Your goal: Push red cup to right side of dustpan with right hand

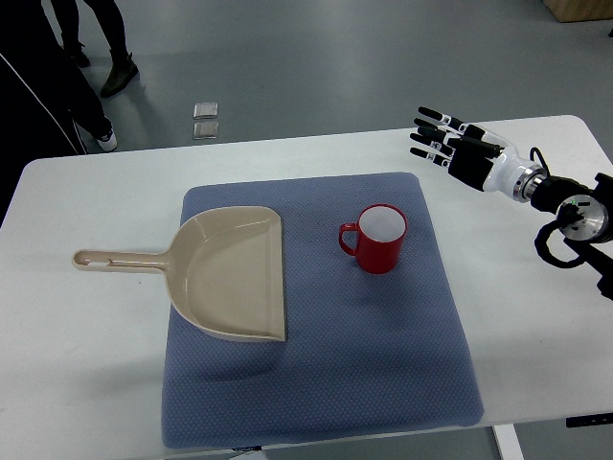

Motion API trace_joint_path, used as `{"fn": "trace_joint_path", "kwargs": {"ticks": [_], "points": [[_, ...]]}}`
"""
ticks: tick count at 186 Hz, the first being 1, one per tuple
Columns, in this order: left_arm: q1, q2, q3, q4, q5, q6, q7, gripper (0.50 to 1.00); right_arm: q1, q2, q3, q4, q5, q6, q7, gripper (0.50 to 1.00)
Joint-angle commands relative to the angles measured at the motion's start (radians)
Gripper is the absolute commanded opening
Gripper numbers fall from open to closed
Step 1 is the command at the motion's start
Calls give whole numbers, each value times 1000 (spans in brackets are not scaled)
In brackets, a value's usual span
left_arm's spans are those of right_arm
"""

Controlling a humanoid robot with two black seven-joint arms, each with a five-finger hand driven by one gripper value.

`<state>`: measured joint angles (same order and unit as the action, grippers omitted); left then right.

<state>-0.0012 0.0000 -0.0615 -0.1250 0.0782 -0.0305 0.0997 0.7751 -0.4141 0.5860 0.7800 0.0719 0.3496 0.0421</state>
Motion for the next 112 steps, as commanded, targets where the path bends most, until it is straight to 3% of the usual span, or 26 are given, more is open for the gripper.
{"fn": "trace_joint_path", "kwargs": {"ticks": [1,77,98,112], "points": [[3,0,-3,1,-2,1,0,1000,1,0,0,1,0,0,-1,934],[3,0,-6,-9,-2,1,-3,1000,4,-11,1,-1,0,-6,4,934],[3,0,-4,-1,-2,1,-3,1000,3,-23,1,-1,-1,16,4,934],[3,0,-4,-1,-2,1,-3,1000,1,-40,1,-4,-1,71,15,934]]}}
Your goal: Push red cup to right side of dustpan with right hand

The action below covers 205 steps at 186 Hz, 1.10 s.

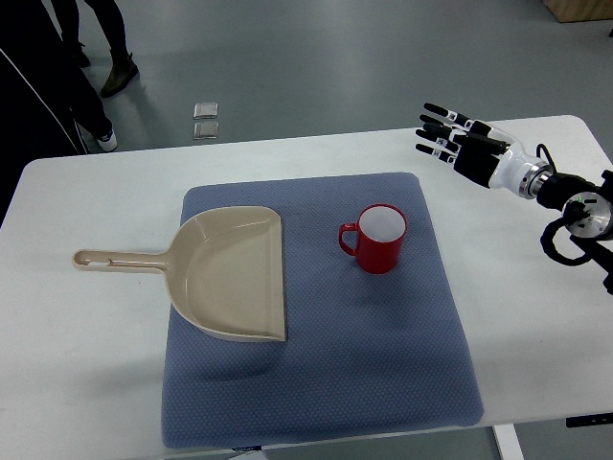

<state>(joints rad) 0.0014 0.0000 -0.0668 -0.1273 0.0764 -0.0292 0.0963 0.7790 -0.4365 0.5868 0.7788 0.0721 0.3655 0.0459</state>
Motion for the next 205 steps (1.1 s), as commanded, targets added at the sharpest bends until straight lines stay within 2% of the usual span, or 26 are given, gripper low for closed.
{"fn": "trace_joint_path", "kwargs": {"ticks": [1,41,71,96,109,173,205], "points": [[0,0,1,1,0,0,0,1000,-3,-19,1,-3,-2,61,15,934],[0,0,1,-3,0,0,0,1000,-9,-22,-5,-62,-81,118,109,934],[0,0,1,0,0,0,0,1000,-14,-27,-4,-99,-195,188,187,934],[0,0,1,0,0,0,0,1000,-15,-50,-12,-116,-268,221,226,934],[0,0,1,-2,0,0,0,1000,-17,-76,-15,-118,-311,245,267,934],[0,0,1,-2,0,0,0,1000,-73,-148,-15,-116,-522,245,414,934],[0,0,1,-2,0,0,0,1000,-90,-171,-18,-112,-664,245,543,934]]}}
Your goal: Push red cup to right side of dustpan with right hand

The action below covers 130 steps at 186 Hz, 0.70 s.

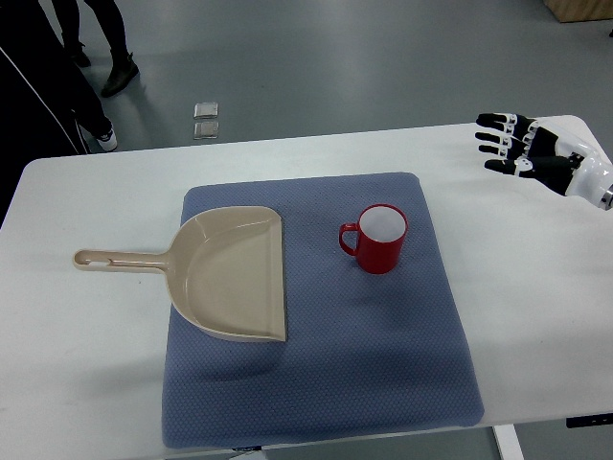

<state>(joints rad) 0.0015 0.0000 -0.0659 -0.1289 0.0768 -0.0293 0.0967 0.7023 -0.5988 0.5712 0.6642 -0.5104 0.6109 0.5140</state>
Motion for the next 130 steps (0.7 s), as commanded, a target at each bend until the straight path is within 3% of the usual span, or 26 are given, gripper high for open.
{"fn": "trace_joint_path", "kwargs": {"ticks": [1,82,130], "points": [[0,0,0,0,0,0,0,1000,-15,-9,-2,3,-91,0,83,934],[0,0,0,0,0,0,0,1000,-90,88,-4,20,-234,0,97,934],[0,0,0,0,0,0,0,1000,-104,136,7,18,-224,-59,97,934]]}}
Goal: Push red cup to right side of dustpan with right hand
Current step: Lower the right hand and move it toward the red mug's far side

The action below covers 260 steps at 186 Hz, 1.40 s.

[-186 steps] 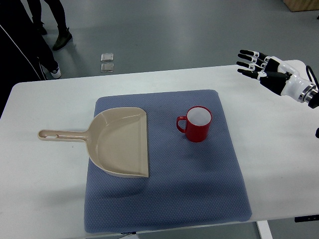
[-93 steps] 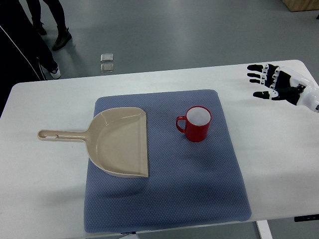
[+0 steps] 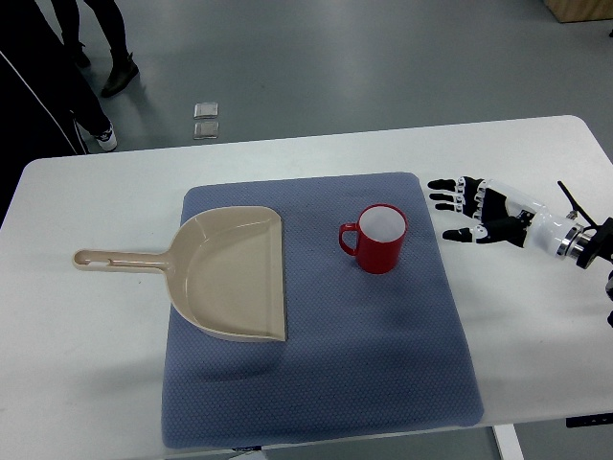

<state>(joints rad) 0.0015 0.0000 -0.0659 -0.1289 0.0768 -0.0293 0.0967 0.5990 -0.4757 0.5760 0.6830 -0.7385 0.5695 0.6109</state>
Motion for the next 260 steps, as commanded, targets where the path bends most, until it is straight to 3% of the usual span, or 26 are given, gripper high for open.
{"fn": "trace_joint_path", "kwargs": {"ticks": [1,260], "points": [[0,0,0,0,0,0,0,1000,-1,14,2,0,4,-17,0,934],[0,0,0,0,0,0,0,1000,-28,186,-16,35,-32,-141,0,934]]}}
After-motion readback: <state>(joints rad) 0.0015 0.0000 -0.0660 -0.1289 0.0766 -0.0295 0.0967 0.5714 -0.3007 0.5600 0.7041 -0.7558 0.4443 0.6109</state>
